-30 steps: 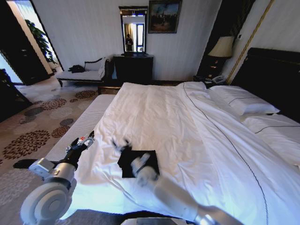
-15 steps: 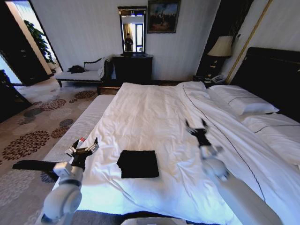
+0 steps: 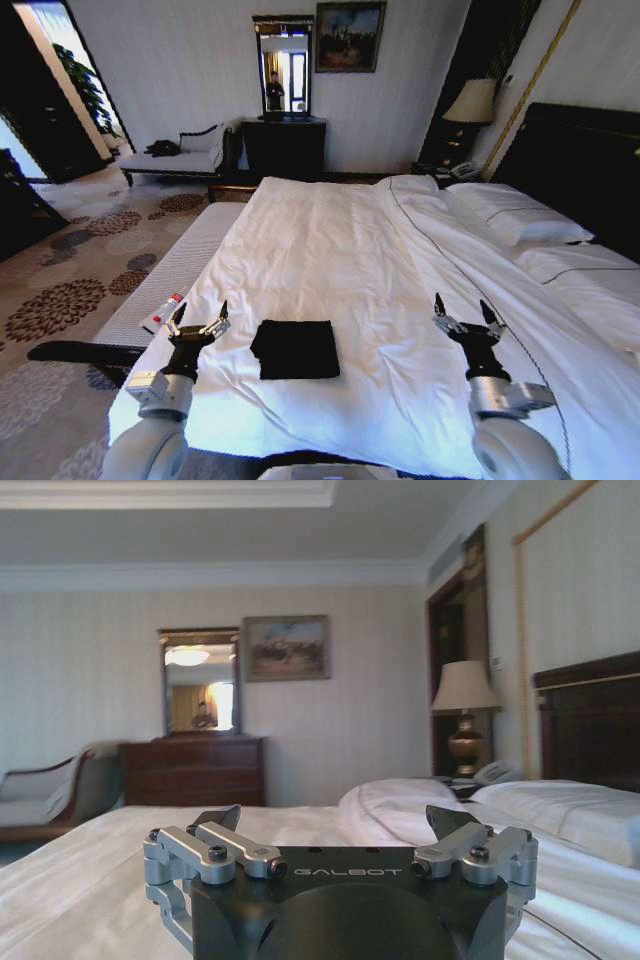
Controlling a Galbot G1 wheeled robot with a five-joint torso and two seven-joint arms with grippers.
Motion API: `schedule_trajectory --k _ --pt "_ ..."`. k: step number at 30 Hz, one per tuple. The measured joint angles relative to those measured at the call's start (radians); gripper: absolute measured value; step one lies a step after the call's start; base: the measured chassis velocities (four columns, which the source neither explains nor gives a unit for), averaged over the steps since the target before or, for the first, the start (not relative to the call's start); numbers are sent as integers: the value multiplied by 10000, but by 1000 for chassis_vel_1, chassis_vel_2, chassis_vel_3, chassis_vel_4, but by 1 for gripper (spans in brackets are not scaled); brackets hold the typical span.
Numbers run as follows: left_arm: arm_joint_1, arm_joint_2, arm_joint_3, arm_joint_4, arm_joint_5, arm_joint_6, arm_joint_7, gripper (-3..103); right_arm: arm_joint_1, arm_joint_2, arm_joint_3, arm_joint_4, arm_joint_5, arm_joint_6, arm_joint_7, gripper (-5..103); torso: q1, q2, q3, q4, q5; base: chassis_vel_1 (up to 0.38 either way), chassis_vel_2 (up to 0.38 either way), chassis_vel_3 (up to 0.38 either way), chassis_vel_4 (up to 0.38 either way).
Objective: Fold the clothes on the bed.
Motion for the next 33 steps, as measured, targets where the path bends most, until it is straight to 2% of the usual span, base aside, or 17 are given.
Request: schedule_trajectory --k 1,2,5,6,9,13,14,18,22,33 --pt "-3 49 14 -28 -14 34 -2 100 -195 -132 124 79 71 151 -418 100 1 -1 1 1 0 0 0 0 0" --pt "-3 49 14 -28 -14 34 -2 100 -195 -132 124 79 71 151 -418 100 1 -1 1 1 0 0 0 0 0" --pt "-12 270 -49 -34 -577 86 31 100 -1214 -149 803 304 245 1341 -2723 100 2 -2 1 3 2 0 0 0 0" --pt "13 338 -84 -54 -740 88 37 100 -1558 -30 1051 462 222 1554 -3102 100 3 -1 1 -1 2 0 0 0 0" --pt "125 391 -124 -147 -778 86 11 100 -2117 282 1535 884 157 1855 -3412 100 1 -1 0 -4 -1 0 0 0 0" --pt "303 374 -42 -277 -619 85 -26 100 -2377 737 1879 1157 130 1916 -3393 100 1 -1 0 4 -2 0 0 0 0" --pt "333 349 41 -308 -552 85 -27 100 -2426 1053 1958 1176 47 1916 -3321 100 1 -1 0 2 1 0 0 0 0" --pt "416 281 488 -331 -65 99 -32 100 -2596 2080 1867 1177 -382 1788 -2785 100 2 -2 0 -4 2 0 0 0 0" --pt "568 192 747 -413 198 134 -62 100 -2632 2515 1610 1161 -588 1745 -2387 100 1 -2 0 -1 0 0 0 0 0" --pt "634 185 680 -572 114 303 -270 100 -2535 2624 1356 1114 -650 1686 -2246 100 2 -2 1 0 2 0 0 0 0"
